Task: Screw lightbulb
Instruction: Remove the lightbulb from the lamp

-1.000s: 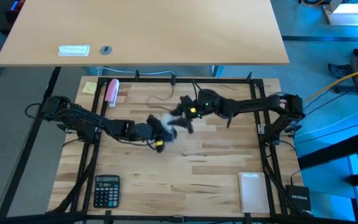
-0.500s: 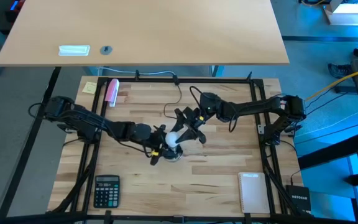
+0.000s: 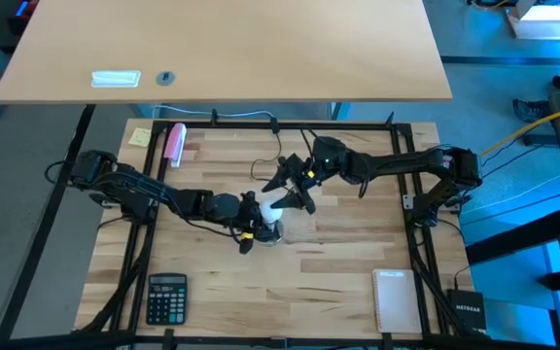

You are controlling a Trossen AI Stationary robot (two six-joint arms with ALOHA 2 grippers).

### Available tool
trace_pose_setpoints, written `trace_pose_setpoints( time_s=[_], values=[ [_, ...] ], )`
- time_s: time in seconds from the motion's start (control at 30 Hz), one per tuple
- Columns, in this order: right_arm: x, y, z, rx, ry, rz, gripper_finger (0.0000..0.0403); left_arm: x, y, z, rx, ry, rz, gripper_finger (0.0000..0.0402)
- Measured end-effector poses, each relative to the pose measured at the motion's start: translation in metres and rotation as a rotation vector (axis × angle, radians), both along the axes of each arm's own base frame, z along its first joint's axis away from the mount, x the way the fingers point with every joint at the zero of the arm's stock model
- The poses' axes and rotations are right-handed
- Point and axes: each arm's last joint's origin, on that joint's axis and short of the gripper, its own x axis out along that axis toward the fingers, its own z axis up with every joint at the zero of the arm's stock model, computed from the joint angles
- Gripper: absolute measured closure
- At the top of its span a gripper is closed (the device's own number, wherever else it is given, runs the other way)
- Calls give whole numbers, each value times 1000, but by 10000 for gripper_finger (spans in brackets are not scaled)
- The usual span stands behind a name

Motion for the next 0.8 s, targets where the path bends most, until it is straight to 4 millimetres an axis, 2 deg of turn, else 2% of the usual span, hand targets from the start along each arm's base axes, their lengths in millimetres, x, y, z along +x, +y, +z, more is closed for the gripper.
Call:
trace_pose_setpoints(
  time_s=[0.17, 0.3, 0.4, 0.6, 0.8],
  values=[
    [-15, -14, 4, 18, 116, -65, 101, -2, 5, -5, 37, 43, 160, 233],
    [-30, -23, 2, 9, 273, -214, 99, -7, 15, -11, 65, 106, 369, 233],
    [-32, -25, -4, -25, 341, -361, 99, -11, 25, -15, 75, 133, 534, 233],
    [-10, -15, -19, -86, 271, -570, 98, -15, 40, -21, 23, 173, 667, 233],
    [13, -18, -31, 22, 128, -707, 98, -15, 41, -21, 23, 174, 676, 233]
  ],
)
